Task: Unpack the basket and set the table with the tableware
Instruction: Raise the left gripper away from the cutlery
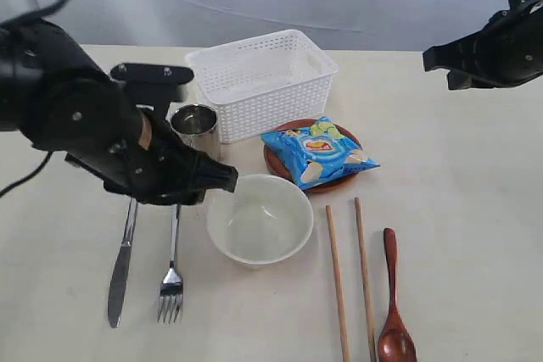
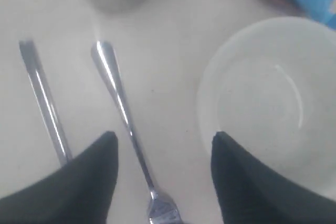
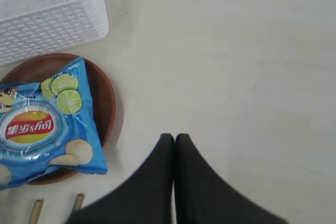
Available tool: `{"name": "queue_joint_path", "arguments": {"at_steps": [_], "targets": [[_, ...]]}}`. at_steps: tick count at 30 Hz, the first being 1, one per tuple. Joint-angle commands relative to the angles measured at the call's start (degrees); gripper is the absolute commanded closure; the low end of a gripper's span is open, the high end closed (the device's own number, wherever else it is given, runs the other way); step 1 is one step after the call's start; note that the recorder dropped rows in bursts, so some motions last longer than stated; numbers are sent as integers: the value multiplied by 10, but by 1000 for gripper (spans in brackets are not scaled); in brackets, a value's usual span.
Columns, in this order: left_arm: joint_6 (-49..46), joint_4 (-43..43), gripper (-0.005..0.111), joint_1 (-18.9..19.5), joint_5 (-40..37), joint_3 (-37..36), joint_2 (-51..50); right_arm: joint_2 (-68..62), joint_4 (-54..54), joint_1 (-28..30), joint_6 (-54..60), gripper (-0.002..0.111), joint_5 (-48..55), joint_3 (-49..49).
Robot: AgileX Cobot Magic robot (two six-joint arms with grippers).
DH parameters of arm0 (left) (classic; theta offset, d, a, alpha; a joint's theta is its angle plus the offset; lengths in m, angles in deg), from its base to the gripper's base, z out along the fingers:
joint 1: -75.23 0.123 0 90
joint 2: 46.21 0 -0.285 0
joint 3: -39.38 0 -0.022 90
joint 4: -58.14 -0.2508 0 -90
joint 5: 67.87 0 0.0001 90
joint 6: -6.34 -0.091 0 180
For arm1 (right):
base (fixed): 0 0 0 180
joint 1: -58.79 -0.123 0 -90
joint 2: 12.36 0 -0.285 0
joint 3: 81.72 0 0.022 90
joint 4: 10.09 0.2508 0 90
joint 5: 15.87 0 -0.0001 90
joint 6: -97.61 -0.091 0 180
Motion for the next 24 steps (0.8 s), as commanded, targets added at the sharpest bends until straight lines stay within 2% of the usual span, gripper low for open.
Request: {"name": "queue_joint_path", "arguments": {"at_steps": [1,3,4,11,15,18,19,21,24], "targets": [[-91,-13,84,-3,11,3,80,4,6,-1,7,108,44,-2],[-105,-25,104,-3,23,-4,109,4,11,-1,7,108,59,-2],[-111,-32,106,-3,42,-14,125,4,13,-1,4,108,66,-2],[-133,-91,107,-3,261,-159,220,4,40,-1,-31,108,122,-2],[-136,-97,107,6,397,-255,248,6,39,-29,-31,108,145,-2],[-131,-97,107,40,462,-297,251,6,39,-60,-31,108,151,-2],[-127,-97,107,66,485,-315,251,6,39,-83,-31,108,149,-2],[-113,-97,107,100,496,-325,251,7,29,-107,-32,108,135,-2],[-113,-101,107,126,499,-325,251,14,25,-114,-38,108,121,-2]]}}
